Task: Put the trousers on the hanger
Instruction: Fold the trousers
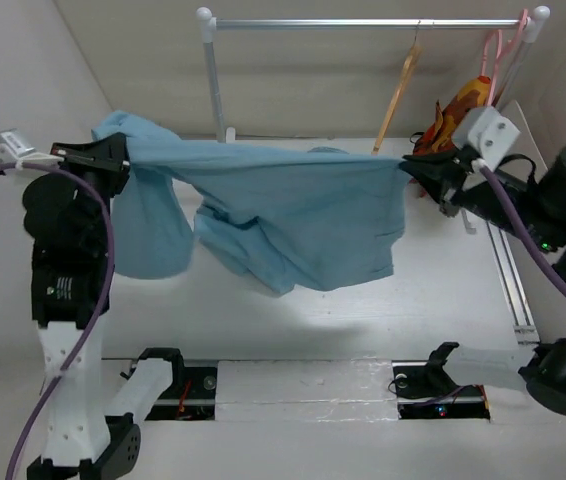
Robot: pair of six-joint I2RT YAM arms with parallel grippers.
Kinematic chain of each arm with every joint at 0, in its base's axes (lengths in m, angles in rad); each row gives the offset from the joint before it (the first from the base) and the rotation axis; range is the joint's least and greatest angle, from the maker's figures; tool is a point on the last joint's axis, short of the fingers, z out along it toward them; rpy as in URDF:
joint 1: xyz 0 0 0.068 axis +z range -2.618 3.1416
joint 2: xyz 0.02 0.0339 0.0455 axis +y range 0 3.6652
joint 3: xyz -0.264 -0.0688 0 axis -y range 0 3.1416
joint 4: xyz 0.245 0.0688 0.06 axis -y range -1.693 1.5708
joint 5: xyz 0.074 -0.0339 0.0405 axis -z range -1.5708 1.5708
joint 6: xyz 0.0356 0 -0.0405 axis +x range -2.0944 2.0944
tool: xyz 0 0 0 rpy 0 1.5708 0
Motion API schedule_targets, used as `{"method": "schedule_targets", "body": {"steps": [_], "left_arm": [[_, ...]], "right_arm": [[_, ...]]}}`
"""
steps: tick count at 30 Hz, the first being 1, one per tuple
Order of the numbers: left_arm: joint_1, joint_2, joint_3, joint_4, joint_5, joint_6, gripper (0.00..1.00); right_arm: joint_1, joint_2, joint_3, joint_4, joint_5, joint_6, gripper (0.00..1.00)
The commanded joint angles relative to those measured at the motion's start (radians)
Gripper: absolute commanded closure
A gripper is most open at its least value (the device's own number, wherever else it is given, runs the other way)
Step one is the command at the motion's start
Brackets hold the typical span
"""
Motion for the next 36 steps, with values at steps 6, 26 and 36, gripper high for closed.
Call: {"method": "schedule_targets", "body": {"steps": [6, 26, 36], "left_arm": [[-0.034, -0.08, 0.148, -0.138, -0.26, 0.19, 1.0], [0.023, 0.274, 0.565, -0.176, -0.117, 0.157, 1.0], [-0.029, -0.118, -0.013, -0.257, -0.335, 0.131, 1.0]], "right_arm": [[-0.069, -0.284, -0.246, -0.099, 0.145, 0.083, 1.0], [-0.2, 0.438, 0.762, 0.041, -0.12, 0.008, 1.0], [-0.191, -0.411, -0.77, 0.147, -0.228, 0.004, 1.0]]}}
